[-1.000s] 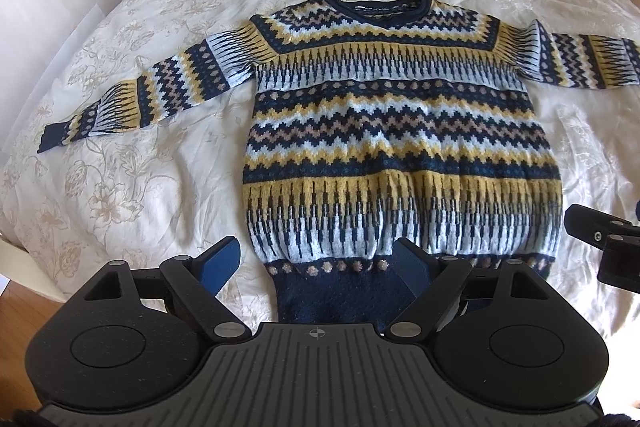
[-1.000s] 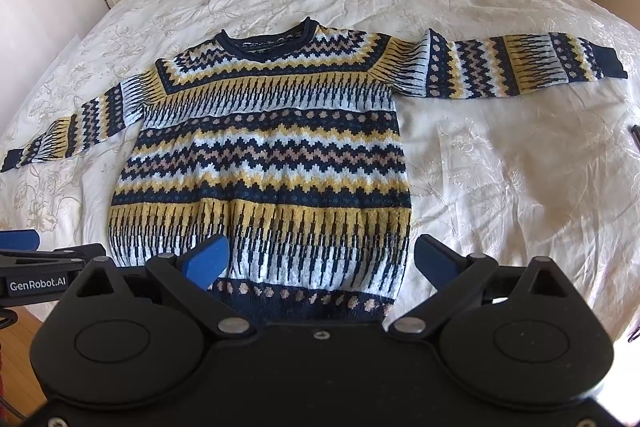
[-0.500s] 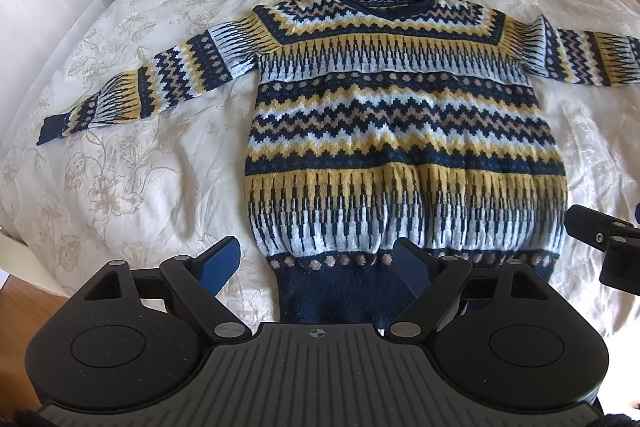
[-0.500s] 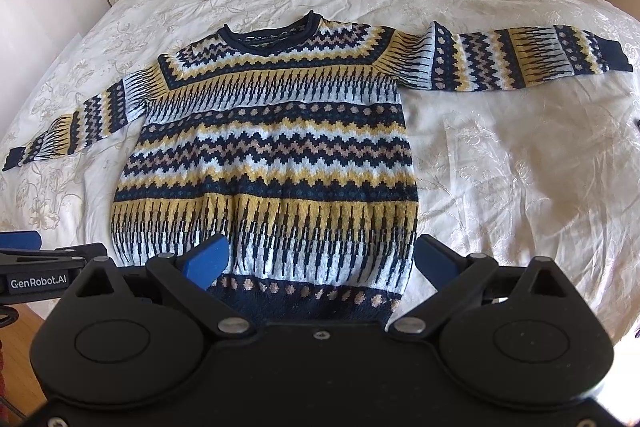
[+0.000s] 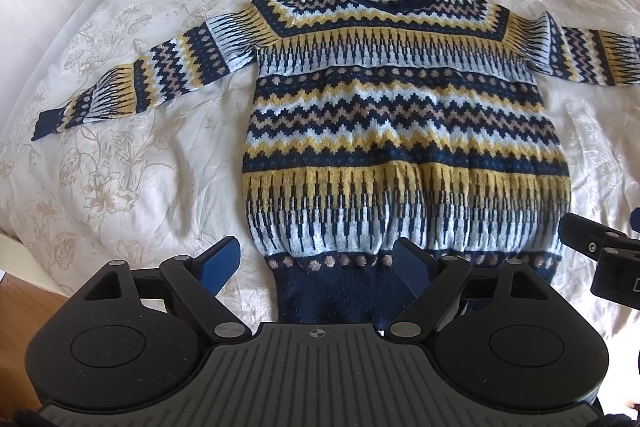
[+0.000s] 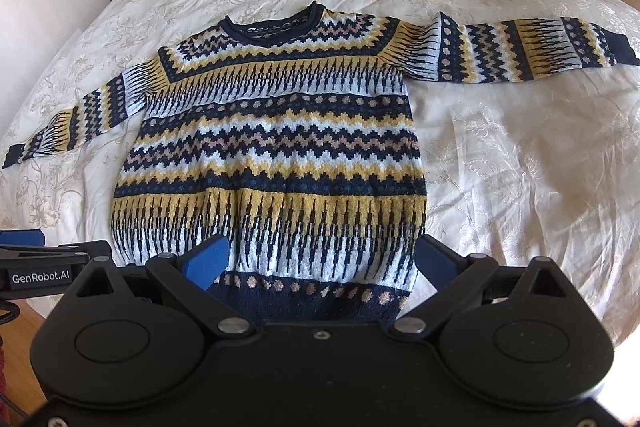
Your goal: Fold small clothes
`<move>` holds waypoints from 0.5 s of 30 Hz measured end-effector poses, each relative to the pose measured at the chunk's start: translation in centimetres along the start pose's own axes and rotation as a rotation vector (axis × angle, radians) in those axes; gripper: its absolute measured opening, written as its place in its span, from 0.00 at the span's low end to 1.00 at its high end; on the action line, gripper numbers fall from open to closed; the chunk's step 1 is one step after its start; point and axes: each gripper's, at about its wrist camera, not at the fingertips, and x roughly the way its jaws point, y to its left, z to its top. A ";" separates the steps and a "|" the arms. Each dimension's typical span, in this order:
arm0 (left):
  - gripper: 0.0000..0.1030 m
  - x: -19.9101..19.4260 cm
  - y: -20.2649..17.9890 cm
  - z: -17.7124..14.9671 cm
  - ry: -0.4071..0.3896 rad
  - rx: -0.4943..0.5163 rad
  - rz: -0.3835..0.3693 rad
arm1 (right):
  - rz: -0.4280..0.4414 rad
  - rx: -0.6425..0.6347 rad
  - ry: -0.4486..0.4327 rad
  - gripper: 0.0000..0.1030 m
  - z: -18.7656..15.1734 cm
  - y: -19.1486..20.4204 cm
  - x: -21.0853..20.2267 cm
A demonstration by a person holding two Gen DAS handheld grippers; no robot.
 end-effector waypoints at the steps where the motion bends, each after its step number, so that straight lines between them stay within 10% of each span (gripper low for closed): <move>1: 0.81 0.1 0.0 0.1 0.001 0.000 0.000 | 0.000 0.000 0.002 0.96 0.1 0.0 0.1; 15: 0.80 1.9 0.7 2.0 0.013 0.008 -0.016 | -0.005 0.021 0.025 0.96 1.0 0.3 1.9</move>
